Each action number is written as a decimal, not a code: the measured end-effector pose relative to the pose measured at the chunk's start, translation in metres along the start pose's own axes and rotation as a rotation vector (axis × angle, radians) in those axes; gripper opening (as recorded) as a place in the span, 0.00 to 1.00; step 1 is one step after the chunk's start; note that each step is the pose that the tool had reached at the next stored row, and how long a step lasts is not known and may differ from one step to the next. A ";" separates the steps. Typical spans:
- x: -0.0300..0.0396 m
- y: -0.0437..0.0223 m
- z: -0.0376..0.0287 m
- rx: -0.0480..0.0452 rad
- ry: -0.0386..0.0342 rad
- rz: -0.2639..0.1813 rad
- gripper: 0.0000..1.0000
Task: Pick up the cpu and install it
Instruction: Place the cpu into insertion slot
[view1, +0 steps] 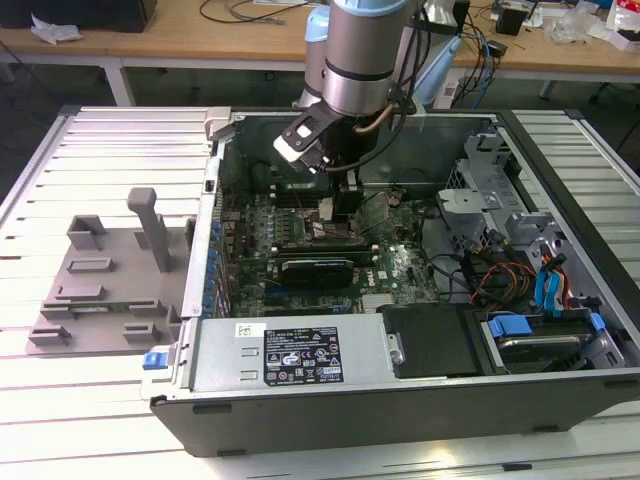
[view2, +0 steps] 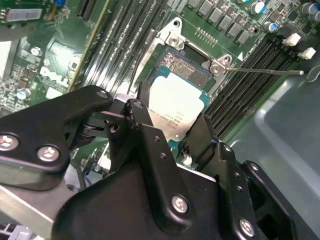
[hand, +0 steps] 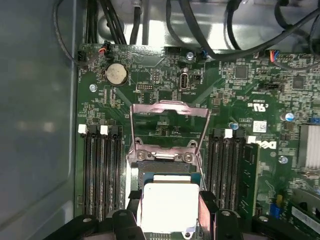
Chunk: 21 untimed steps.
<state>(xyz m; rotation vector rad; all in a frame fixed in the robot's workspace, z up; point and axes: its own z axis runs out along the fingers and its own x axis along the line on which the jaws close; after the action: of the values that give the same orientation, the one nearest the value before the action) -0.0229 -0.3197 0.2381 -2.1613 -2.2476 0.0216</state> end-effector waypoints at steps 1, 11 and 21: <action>0.0008 0.0001 0.0028 0.0001 -0.0001 0.002 0.54; 0.0025 -0.0039 0.0309 -0.0001 0.0004 0.015 0.54; 0.0028 -0.0056 0.0364 0.0002 0.0000 0.015 0.54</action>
<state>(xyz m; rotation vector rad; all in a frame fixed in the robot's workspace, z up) -0.0295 -0.3169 0.2019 -2.1781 -2.2313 0.0221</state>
